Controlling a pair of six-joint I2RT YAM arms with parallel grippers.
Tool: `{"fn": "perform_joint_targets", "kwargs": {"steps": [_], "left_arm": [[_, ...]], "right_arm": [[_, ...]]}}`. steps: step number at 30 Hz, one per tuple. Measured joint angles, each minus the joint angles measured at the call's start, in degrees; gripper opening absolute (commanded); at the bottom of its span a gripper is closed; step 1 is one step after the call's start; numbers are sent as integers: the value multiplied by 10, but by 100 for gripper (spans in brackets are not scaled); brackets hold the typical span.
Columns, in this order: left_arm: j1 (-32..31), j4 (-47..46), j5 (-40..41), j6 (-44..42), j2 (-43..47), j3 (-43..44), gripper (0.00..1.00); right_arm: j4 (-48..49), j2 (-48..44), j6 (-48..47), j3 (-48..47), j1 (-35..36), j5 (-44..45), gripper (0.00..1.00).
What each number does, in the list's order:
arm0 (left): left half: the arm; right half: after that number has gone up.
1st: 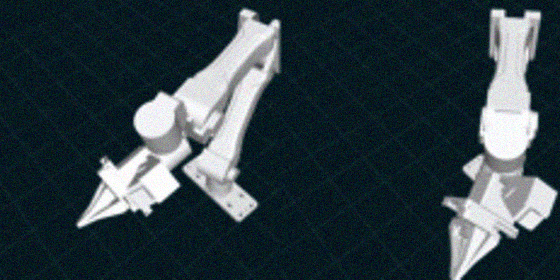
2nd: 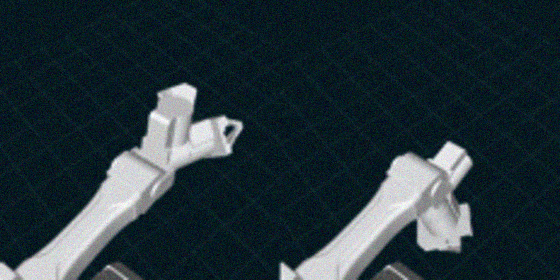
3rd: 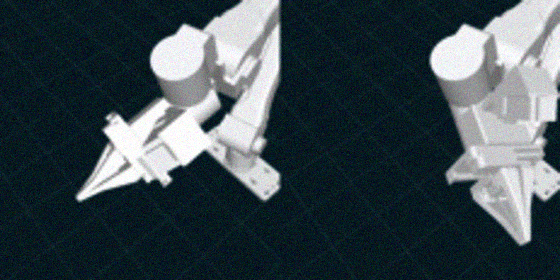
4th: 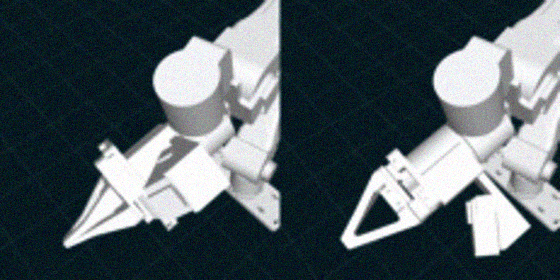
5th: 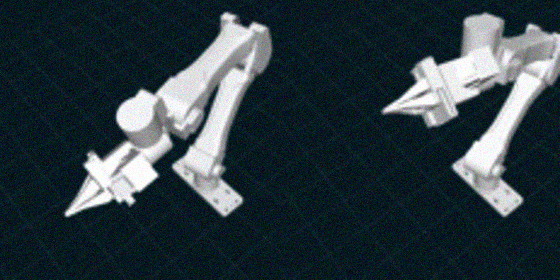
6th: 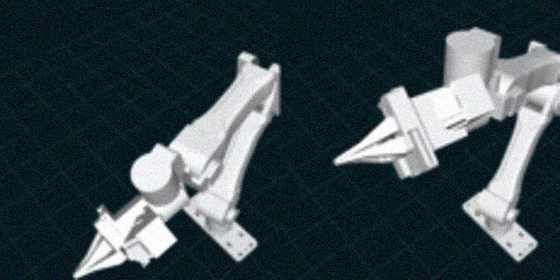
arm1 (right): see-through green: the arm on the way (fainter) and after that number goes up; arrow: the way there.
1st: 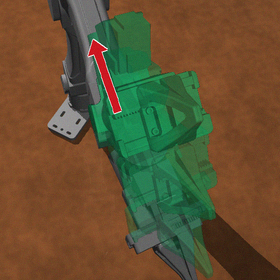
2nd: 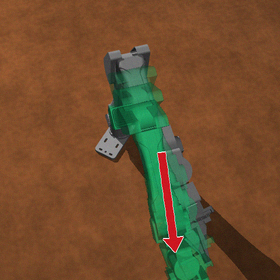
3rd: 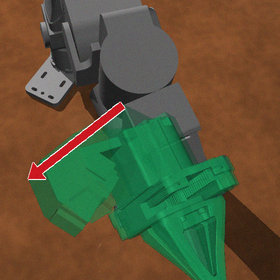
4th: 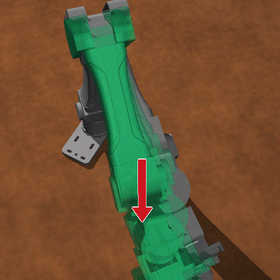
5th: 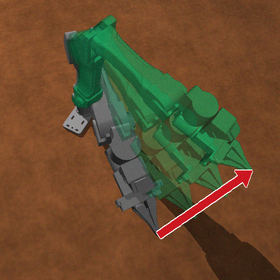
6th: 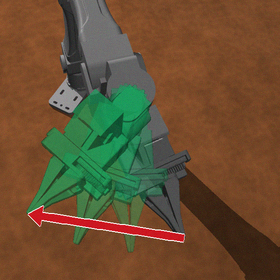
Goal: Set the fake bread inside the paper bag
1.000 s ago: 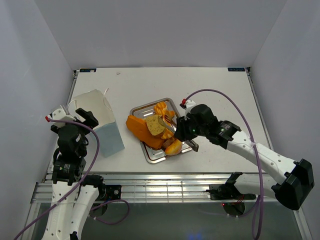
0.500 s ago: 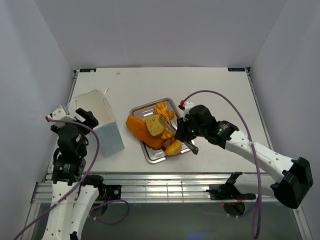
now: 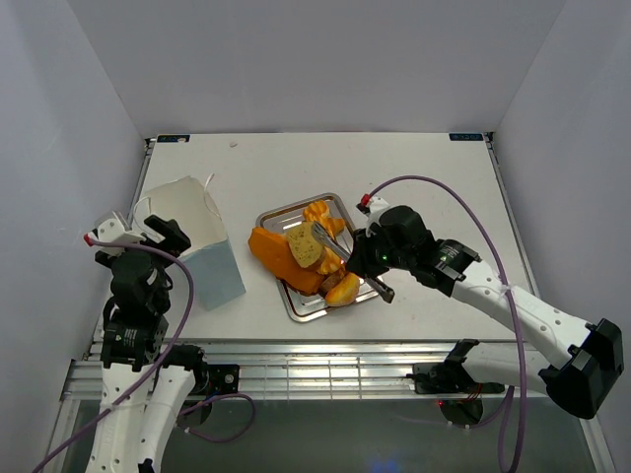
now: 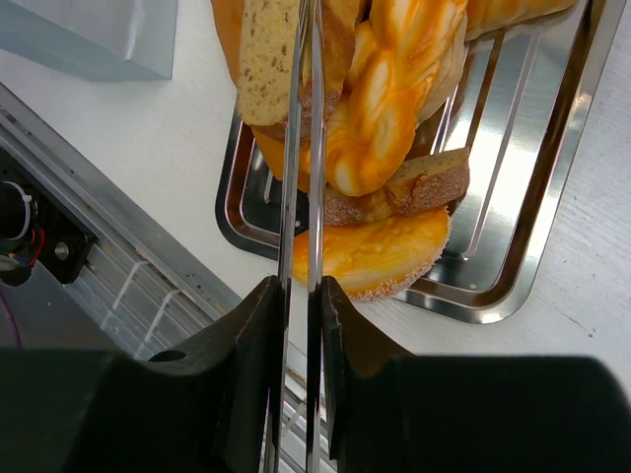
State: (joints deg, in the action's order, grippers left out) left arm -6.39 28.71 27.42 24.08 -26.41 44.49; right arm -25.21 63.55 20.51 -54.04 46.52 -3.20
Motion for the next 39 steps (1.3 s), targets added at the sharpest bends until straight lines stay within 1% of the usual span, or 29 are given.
{"fn": "perform_joint_targets", "kwargs": {"steps": [5,6,9,16,23,31,39], "left_arm": [[0,16,5,2,1,14,98],[0,20,6,2,0,21,98],[0,35,6,2,-11,53,98],[0,68,6,-2,-41,118,98],[0,87,12,-19,-54,151,98],[0,99,20,-26,-65,158,98],[0,96,30,-29,-58,156,98]], "right_arm": [[-3,-5,1,-17,0,-3,14],[-3,-6,1,-20,0,-4,12],[-3,-12,1,-27,0,-7,10],[-3,-20,0,-40,0,-17,8],[-14,-20,-8,-74,0,-27,8],[-28,-19,-26,-145,0,-46,8],[-46,12,-45,-259,1,-86,8]]}}
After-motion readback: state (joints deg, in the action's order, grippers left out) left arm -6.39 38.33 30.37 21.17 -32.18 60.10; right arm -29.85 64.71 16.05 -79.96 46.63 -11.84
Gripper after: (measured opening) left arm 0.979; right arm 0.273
